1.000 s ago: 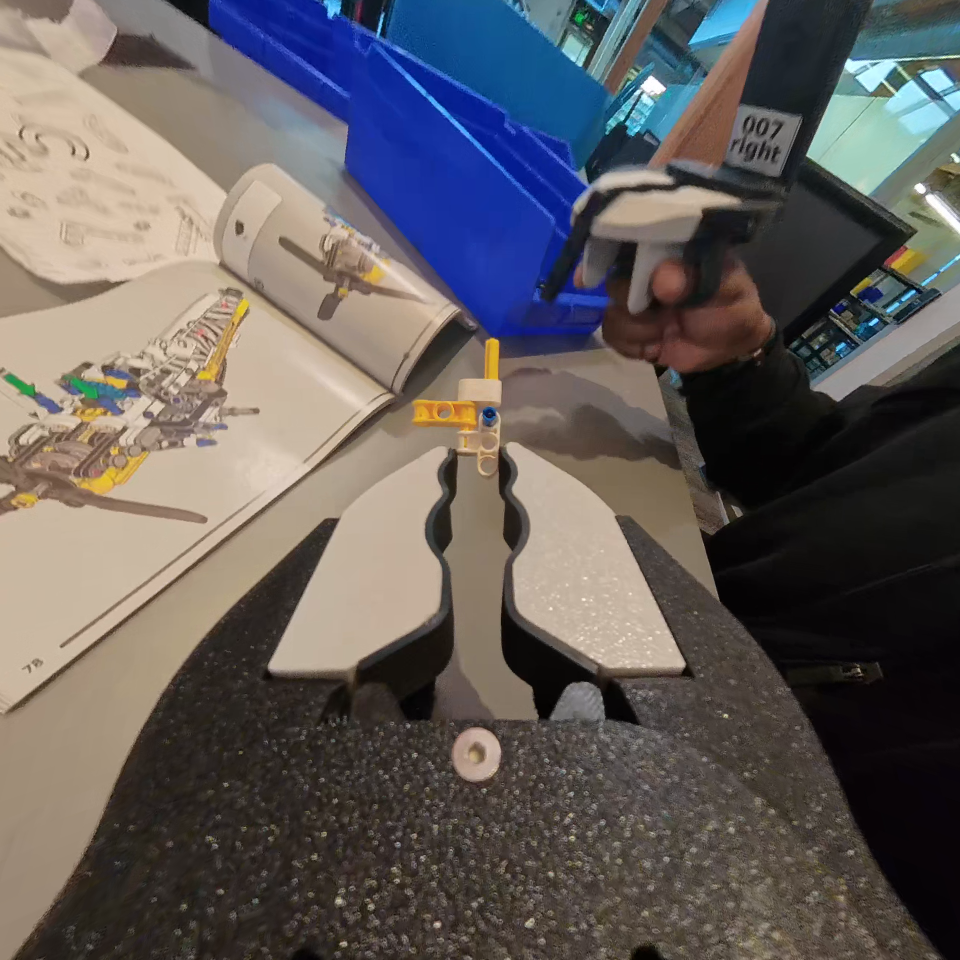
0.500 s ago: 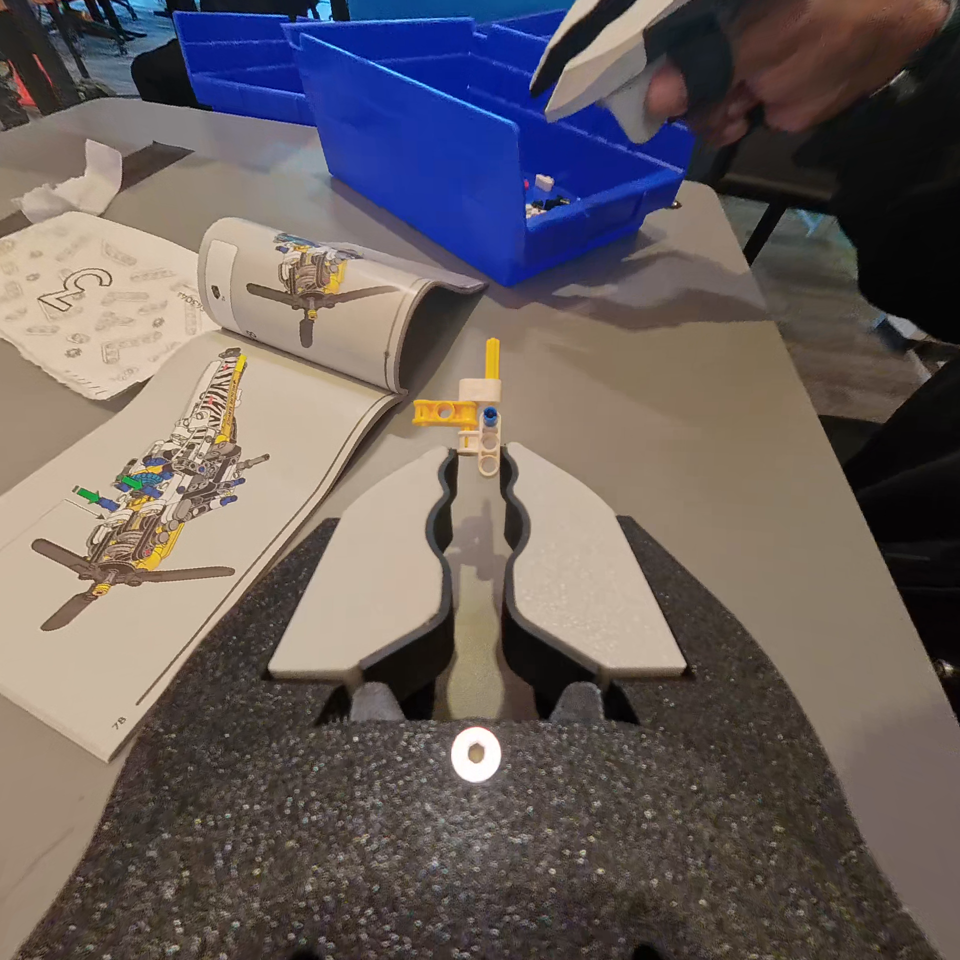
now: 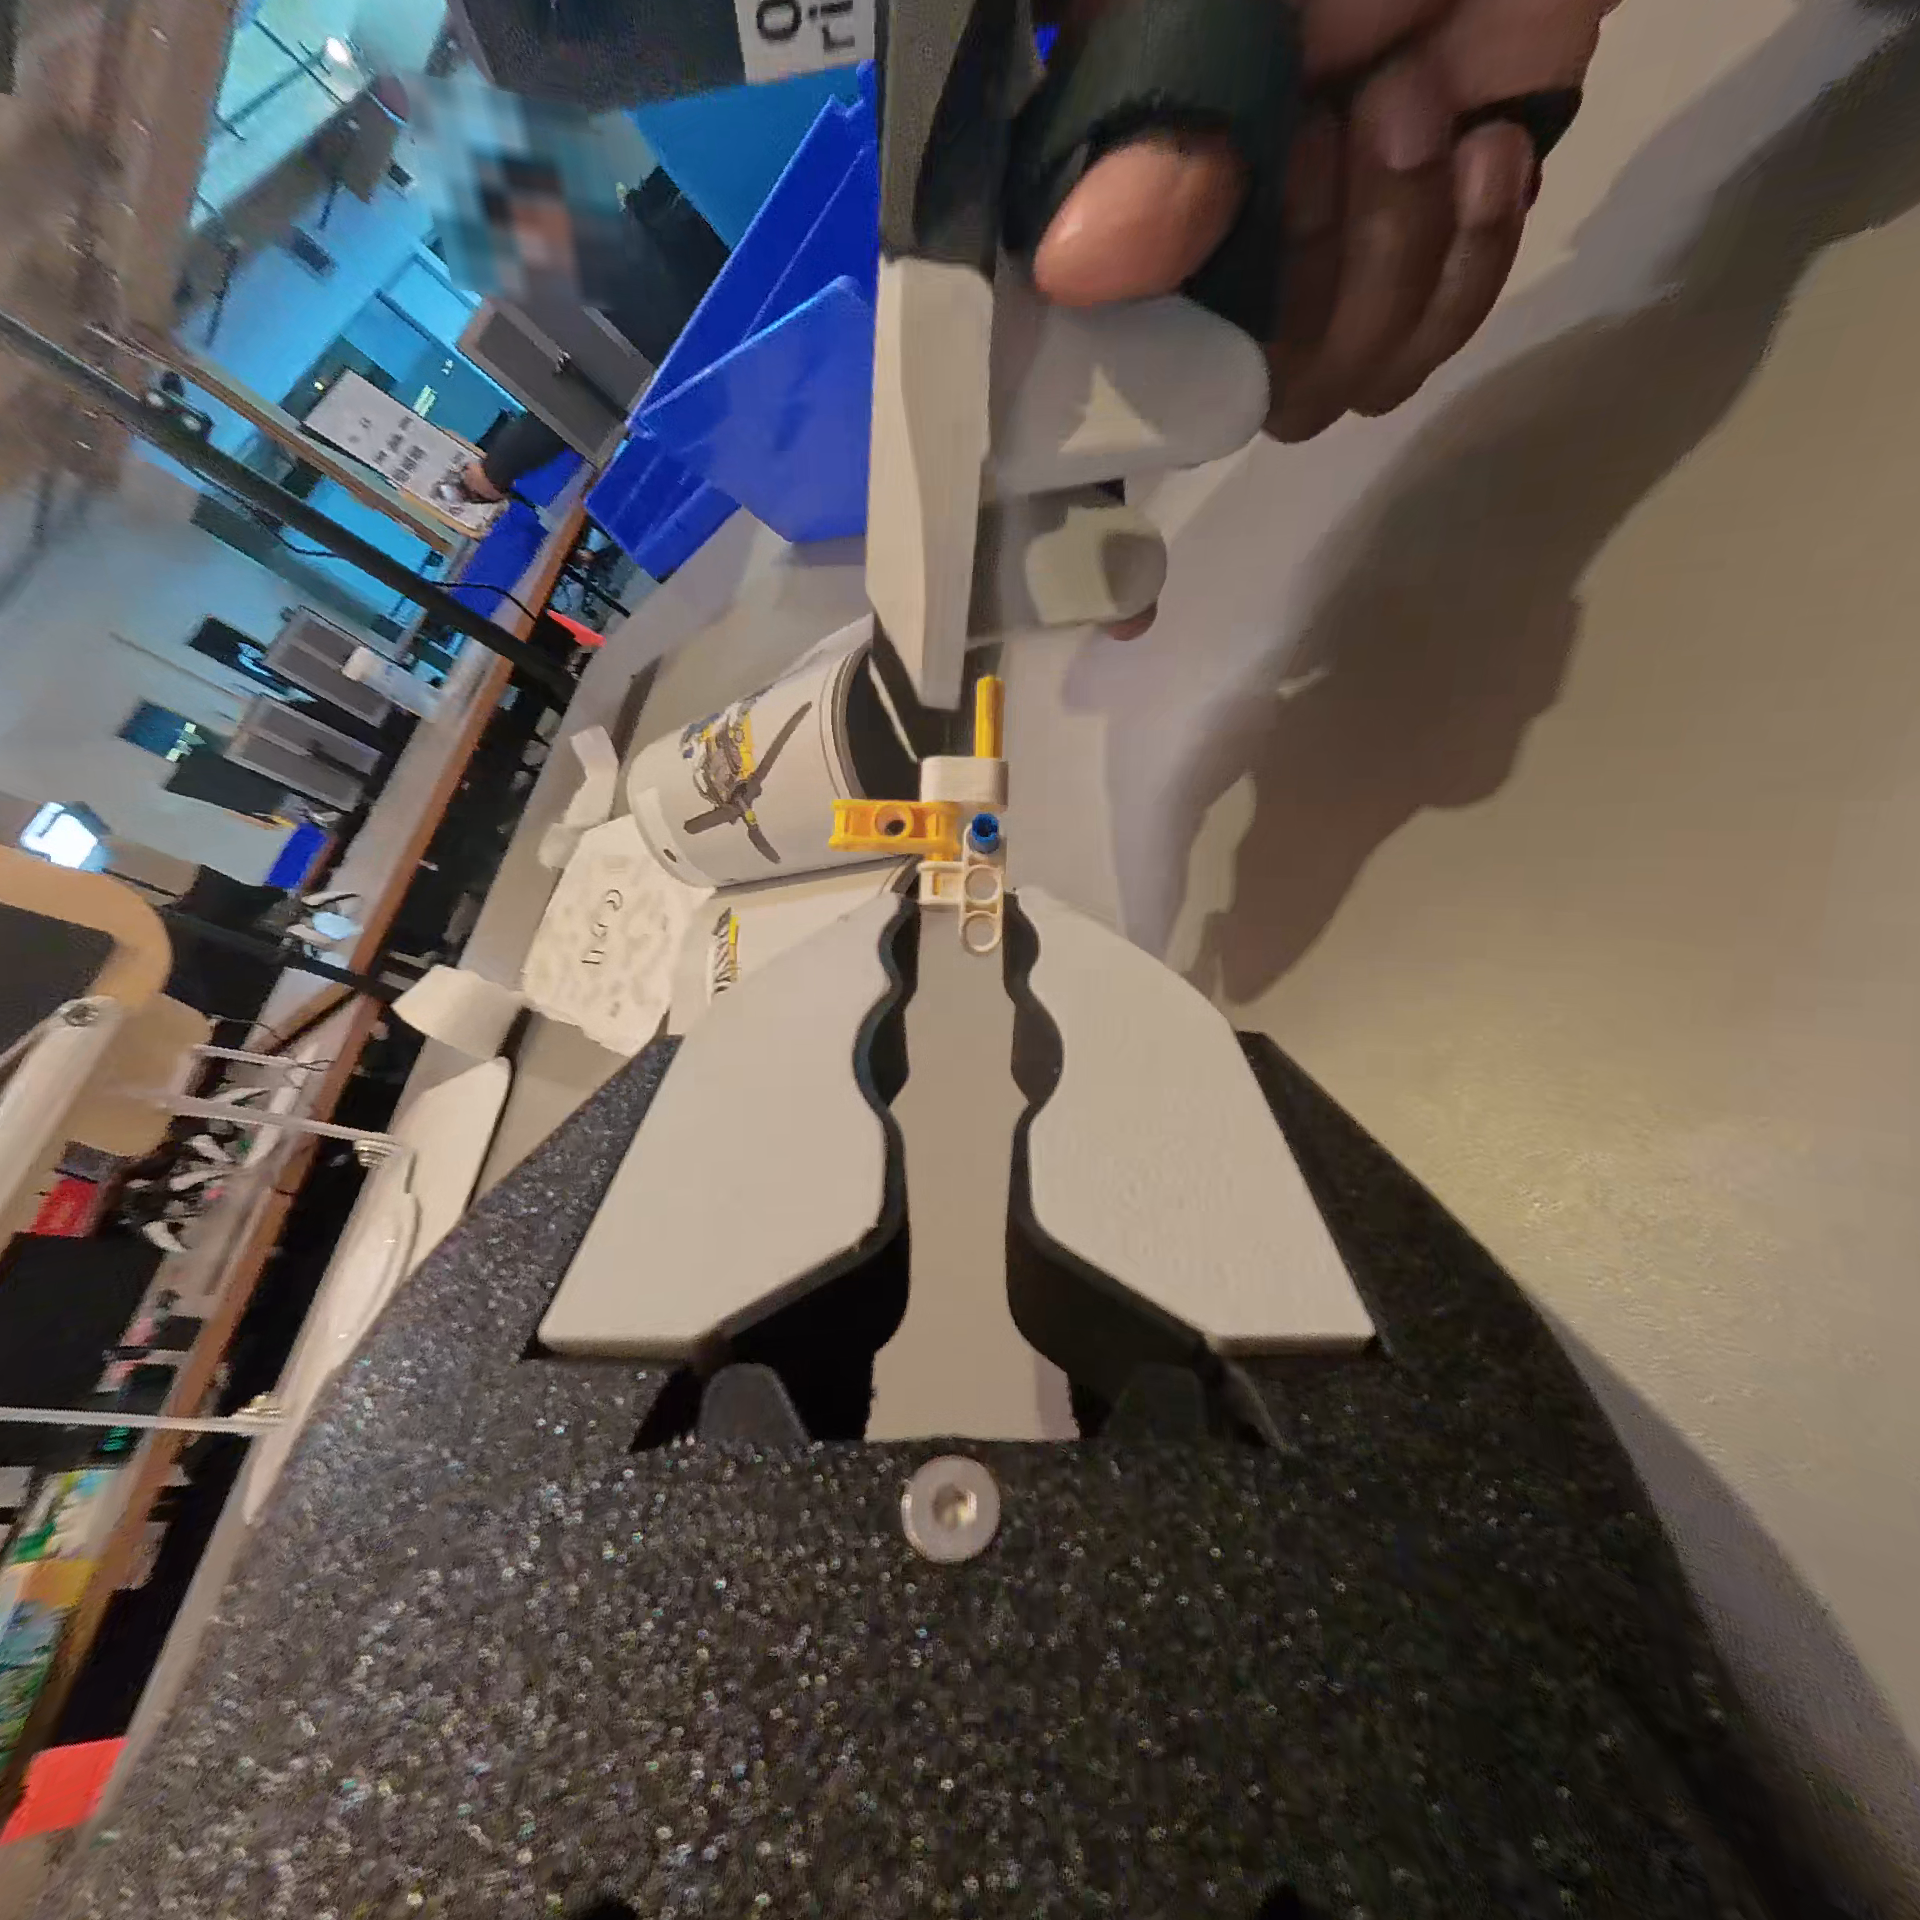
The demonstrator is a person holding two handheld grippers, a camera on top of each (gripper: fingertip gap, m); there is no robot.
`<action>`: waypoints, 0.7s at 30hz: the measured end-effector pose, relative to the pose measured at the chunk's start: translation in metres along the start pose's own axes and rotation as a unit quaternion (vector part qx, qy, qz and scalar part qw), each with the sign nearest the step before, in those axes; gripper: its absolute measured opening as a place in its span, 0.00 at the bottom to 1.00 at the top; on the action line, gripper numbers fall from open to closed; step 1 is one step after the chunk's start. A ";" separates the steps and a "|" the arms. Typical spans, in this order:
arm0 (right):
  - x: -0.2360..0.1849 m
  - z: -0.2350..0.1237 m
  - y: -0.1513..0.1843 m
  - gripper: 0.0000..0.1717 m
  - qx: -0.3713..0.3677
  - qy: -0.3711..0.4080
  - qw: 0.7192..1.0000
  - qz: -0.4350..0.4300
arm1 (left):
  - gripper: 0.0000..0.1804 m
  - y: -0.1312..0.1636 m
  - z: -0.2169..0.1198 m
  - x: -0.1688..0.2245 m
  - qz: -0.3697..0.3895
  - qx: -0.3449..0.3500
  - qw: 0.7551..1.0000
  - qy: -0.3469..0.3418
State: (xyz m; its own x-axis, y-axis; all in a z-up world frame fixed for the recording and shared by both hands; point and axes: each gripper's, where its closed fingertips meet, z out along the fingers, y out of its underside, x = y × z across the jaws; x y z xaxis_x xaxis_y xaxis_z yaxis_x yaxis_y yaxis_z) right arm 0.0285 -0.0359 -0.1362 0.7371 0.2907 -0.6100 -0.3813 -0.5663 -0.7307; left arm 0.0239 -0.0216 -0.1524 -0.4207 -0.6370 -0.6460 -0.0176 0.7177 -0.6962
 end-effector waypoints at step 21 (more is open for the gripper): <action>0.009 0.010 0.018 0.04 -0.013 -0.034 0.999 0.018 | 0.05 0.002 0.004 0.014 0.024 0.009 0.999 0.019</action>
State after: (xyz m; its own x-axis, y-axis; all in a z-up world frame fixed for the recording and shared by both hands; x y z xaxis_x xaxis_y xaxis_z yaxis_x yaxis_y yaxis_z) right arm 0.0227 -0.0361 -0.1578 0.6831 0.3205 -0.6562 -0.3920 -0.5972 -0.6998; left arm 0.0217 -0.0302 -0.1636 -0.4550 -0.5906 -0.6665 0.0192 0.7418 -0.6704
